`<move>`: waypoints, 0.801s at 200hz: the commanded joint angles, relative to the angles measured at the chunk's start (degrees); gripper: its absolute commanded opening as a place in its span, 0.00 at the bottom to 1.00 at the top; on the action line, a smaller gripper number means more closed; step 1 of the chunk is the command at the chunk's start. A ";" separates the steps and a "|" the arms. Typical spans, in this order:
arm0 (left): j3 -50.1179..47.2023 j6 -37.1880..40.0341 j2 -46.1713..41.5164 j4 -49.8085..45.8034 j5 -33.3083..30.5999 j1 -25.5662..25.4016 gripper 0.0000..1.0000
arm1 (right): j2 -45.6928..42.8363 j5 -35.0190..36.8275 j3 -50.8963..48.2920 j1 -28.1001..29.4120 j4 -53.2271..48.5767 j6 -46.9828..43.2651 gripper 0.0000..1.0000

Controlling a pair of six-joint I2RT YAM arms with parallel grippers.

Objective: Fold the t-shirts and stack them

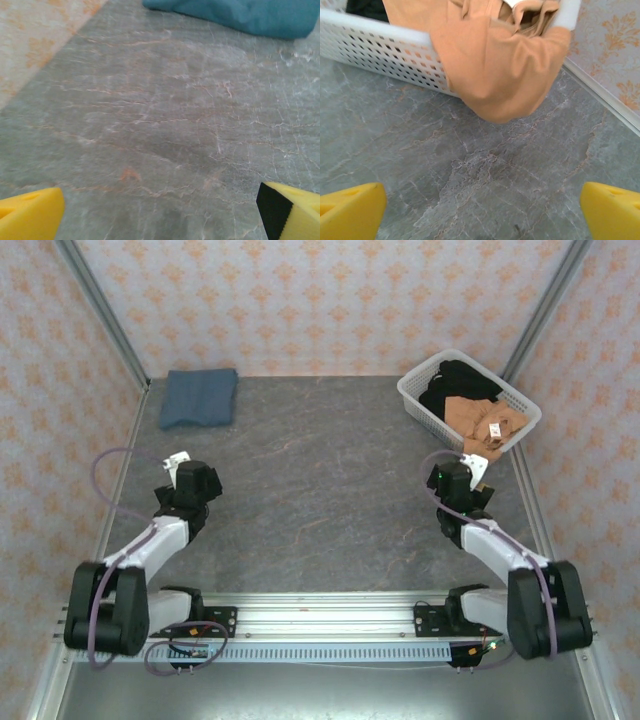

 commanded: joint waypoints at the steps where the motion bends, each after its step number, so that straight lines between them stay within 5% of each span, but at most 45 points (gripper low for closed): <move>1: 2.69 3.86 5.31 9.22 1.98 0.04 1.00 | 4.42 1.35 0.15 -0.16 10.41 -4.23 0.99; 36: 8.86 8.35 13.43 11.86 6.24 0.84 1.00 | 11.12 -3.57 2.70 -1.28 17.55 -8.55 0.99; 76: 0.70 7.49 10.43 25.26 12.19 5.23 1.00 | 14.29 -10.38 -1.34 -5.64 29.44 -9.03 0.99; 103: -7.09 7.58 7.39 36.10 9.22 4.35 1.00 | 19.14 -13.26 -4.62 -7.12 40.10 -8.54 0.99; 115: -9.99 7.90 7.41 41.03 5.36 2.67 1.00 | 17.41 -14.14 -4.07 -7.17 36.09 -8.62 0.99; 140: -11.23 10.62 15.22 52.34 3.58 0.46 1.00 | 17.51 -13.39 -5.75 -7.17 39.53 -8.60 0.99; 153: -4.35 11.16 13.83 35.73 5.10 -0.27 1.00 | 17.99 -12.53 -4.83 -7.17 38.48 -8.44 0.99; 160: -4.65 12.60 15.63 40.34 3.92 -1.07 1.00 | 18.05 -11.33 -3.52 -7.23 35.96 -7.69 0.99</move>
